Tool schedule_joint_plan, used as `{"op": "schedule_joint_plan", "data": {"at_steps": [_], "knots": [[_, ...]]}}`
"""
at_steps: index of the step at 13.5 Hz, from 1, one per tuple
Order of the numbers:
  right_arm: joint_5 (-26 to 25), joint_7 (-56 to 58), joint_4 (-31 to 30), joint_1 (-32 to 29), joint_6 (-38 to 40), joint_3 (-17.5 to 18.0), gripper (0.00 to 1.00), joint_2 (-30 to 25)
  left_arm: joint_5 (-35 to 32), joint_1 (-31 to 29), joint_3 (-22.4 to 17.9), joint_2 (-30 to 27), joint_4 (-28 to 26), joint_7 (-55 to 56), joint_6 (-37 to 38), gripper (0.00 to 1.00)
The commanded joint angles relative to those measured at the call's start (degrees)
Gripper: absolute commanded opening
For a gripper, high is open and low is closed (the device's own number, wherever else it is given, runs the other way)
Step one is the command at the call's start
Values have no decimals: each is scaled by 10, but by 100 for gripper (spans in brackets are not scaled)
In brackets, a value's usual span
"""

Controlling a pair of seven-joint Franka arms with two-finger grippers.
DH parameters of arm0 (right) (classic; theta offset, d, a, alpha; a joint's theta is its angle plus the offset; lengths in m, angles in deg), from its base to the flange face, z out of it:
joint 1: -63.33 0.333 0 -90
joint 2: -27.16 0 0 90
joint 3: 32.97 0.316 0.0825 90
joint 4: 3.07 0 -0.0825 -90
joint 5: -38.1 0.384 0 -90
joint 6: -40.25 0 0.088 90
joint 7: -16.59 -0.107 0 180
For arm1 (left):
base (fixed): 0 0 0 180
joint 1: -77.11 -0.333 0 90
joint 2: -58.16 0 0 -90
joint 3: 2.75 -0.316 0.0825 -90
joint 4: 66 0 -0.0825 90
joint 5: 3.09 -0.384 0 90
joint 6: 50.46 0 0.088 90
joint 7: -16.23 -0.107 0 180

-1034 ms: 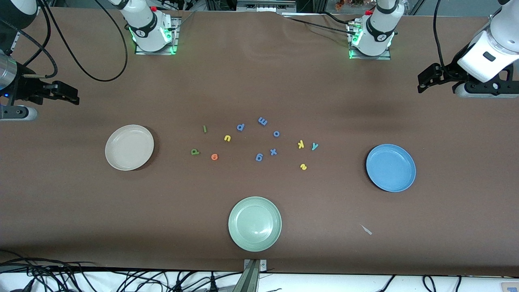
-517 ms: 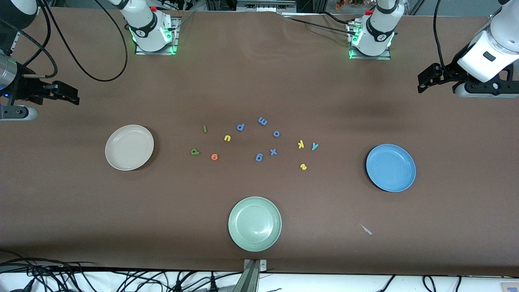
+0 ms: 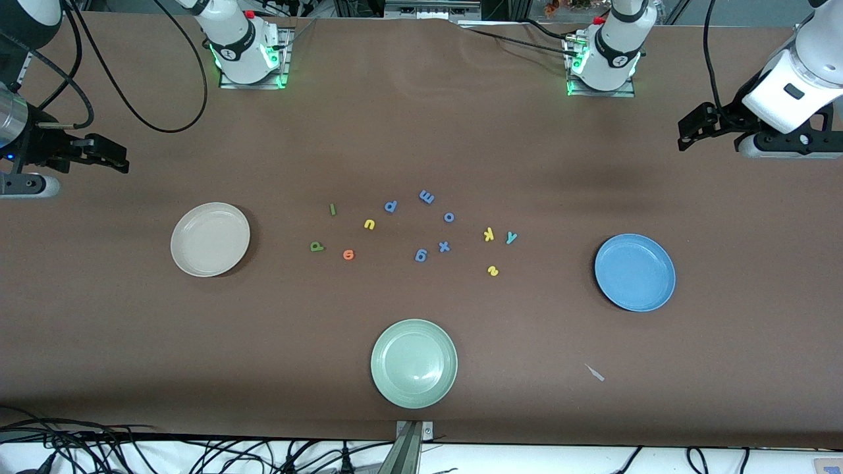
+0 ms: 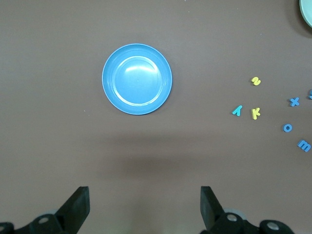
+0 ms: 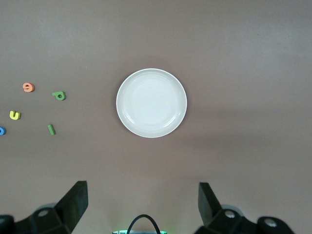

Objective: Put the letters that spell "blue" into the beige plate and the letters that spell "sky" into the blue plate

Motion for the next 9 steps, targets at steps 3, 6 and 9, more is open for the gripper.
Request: {"op": "schedule_joint_plan", "data": {"at_steps": [3,6,9], "knots": [[-1,-5,8,2,0,1,100,2,-10,1,3,-4,6,4,4,100],[2,-5,6,3,-2,2,100,9,-10,1,3,-4,6,4,4,100],[4,3,2,5,0,0,100,12,-10,1,3,-4,6,4,4,100]]}}
